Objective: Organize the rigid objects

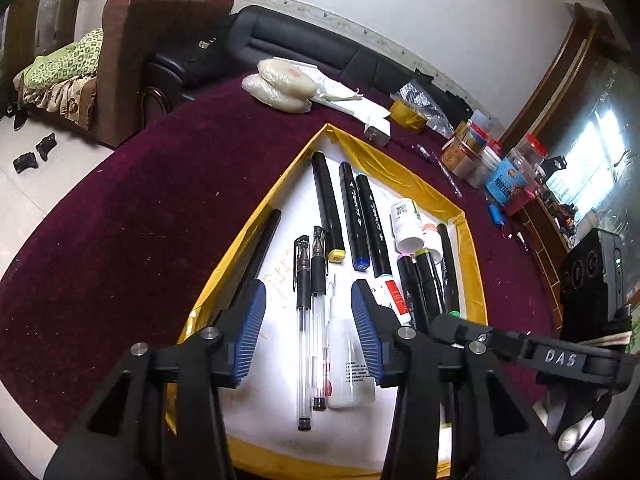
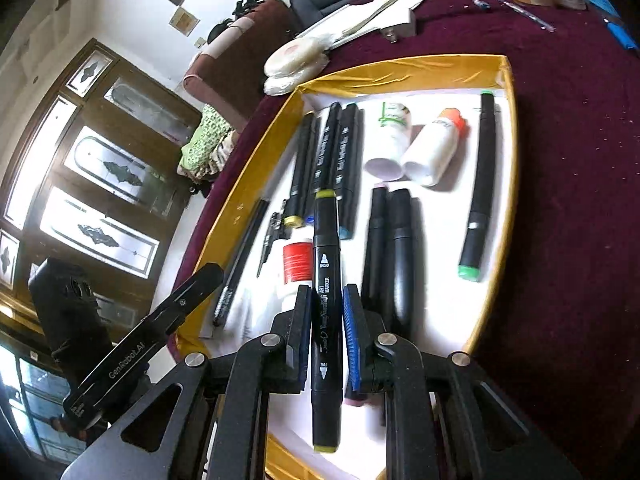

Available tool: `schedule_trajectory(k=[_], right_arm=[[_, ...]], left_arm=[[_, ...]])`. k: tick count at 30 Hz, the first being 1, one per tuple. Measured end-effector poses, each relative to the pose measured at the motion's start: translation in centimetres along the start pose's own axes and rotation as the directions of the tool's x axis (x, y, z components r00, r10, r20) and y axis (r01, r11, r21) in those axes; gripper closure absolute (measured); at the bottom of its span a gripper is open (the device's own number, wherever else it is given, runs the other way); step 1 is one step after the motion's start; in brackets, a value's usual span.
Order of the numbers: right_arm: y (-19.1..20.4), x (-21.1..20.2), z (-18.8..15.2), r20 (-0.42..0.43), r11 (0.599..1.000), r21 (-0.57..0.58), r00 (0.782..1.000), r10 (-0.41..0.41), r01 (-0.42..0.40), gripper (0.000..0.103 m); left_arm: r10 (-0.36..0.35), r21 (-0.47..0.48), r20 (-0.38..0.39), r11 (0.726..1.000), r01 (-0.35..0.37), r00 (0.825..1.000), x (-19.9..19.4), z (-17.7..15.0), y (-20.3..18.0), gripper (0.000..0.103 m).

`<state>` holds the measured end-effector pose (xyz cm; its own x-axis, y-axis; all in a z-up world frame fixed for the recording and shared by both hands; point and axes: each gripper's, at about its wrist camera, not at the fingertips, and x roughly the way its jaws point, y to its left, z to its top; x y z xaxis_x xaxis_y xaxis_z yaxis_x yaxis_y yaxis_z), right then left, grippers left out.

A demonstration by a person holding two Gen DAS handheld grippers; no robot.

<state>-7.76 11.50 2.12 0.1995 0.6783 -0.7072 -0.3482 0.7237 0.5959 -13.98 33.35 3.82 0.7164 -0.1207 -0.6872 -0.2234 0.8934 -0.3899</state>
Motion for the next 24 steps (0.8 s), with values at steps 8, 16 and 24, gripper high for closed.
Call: schedule_trajectory(k=[8, 16, 24], right_arm=[[1.8, 1.0, 0.3, 0.016, 0.989, -0.103, 0.994, -0.108, 0.109, 0.086], [3.1, -1.3, 0.9, 0.166, 0.949, -0.205, 0.964, -0.207, 0.239, 0.074], [3.9, -6.4, -1.5, 0.485, 0.881, -0.214, 0.829, -0.28, 0.423, 0.031]], left_arm=[[0.002, -0.036, 0.001, 0.999, -0.002, 1.0, -0.5, -0.2, 1.1, 0.056], [0.089, 0.016, 0.152, 0.996, -0.092, 0.984, -3.5, -0.1, -0.4, 0.055], [0.167, -0.04, 0.583, 0.983, -0.177, 0.795, -13.1, -2.3, -5.0, 0.0]])
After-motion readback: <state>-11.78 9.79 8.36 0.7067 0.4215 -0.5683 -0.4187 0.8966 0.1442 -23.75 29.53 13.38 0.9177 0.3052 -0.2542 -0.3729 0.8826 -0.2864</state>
